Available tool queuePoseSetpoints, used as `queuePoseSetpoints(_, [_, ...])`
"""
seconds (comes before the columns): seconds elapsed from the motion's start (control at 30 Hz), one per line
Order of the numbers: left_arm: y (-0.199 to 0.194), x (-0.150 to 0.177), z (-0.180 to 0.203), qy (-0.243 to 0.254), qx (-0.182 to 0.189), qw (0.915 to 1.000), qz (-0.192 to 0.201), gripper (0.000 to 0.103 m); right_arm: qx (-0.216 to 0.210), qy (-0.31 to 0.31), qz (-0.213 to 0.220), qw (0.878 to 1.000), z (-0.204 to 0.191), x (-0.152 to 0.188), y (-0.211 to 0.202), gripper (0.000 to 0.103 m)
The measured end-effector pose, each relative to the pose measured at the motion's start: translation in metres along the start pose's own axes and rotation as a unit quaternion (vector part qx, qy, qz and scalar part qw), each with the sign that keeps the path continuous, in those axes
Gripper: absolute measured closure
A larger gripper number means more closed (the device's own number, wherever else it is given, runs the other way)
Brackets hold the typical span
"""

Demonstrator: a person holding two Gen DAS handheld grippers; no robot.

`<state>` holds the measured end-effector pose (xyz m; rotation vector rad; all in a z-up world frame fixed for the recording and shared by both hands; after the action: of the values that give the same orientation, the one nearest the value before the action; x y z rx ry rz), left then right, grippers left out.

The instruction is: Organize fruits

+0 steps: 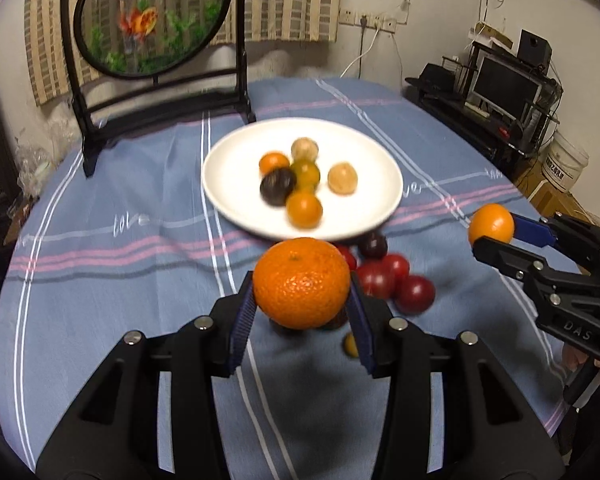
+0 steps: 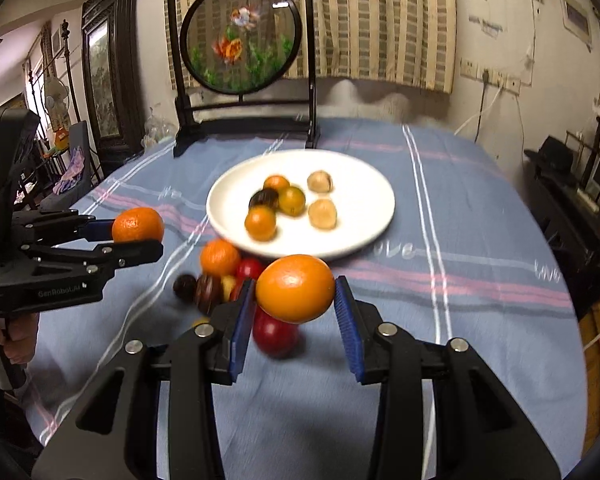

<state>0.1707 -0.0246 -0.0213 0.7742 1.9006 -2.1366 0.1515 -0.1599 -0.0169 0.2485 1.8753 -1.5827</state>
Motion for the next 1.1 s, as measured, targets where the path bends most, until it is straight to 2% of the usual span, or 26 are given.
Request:
queuePoseSetpoints(0.23, [0.012, -0.041, -0.004, -0.001, -0.006, 0.9999, 0.009, 0.058, -0.007, 0.006, 0.002, 1.000, 0.010, -0.041, 0.026, 0.063])
queuePoseSetpoints(0.4, [0.050, -0.067, -0.020, -0.020, -0.006, 0.9997, -0.011, 0.058, 0.001, 0.006, -0.017, 1.000, 0.016, -0.057, 0.062, 0.063])
queuePoseSetpoints(0.57, [0.087, -0.075, -0.038, -0.042, -0.014, 0.9984, -0.037, 0.058, -0.002, 0.014, -0.037, 0.999, 0.023, -0.064, 0.096, 0.063])
queuePoseSetpoints(0.83, [0.112, -0.079, -0.042, -0.045, -0.015, 0.9975, -0.053, 0.057, 0.000, 0.042, -0.043, 0.998, 0.038, -0.064, 0.119, 0.063])
queuePoseSetpoints(0.87, [0.112, -0.079, -0.041, -0.044, -0.018, 0.9975, -0.051, 0.056, -0.003, 0.044, -0.047, 0.998, 0.039, -0.063, 0.121, 0.061])
queuePoseSetpoints(0.93, [0.105, -0.079, -0.041, -0.043, -0.026, 0.9980, -0.039, 0.039, -0.011, 0.046, -0.050, 0.998, 0.038, -0.060, 0.120, 0.060])
queuePoseSetpoints(0.97, [0.102, -0.080, -0.040, -0.042, -0.028, 0.9981, -0.034, 0.036, -0.013, 0.048, -0.050, 0.998, 0.038, -0.060, 0.119, 0.060])
queuePoseSetpoints(1.1, [0.085, -0.074, -0.035, -0.037, -0.033, 0.9985, -0.021, 0.035, -0.018, 0.053, -0.044, 0.997, 0.039, -0.059, 0.109, 0.060])
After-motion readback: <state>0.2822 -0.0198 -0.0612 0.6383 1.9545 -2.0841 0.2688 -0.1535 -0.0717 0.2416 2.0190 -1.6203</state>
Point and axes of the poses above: each gripper's, at about its wrist camera, not at the fingertips, and y roughly the way its jaws point, z to its right, x to its underside, the point moved 9 cm from there along y, roughly the way its jaws point, and after that the axes turned 15 degrees about -z, right-handed, at the moved point
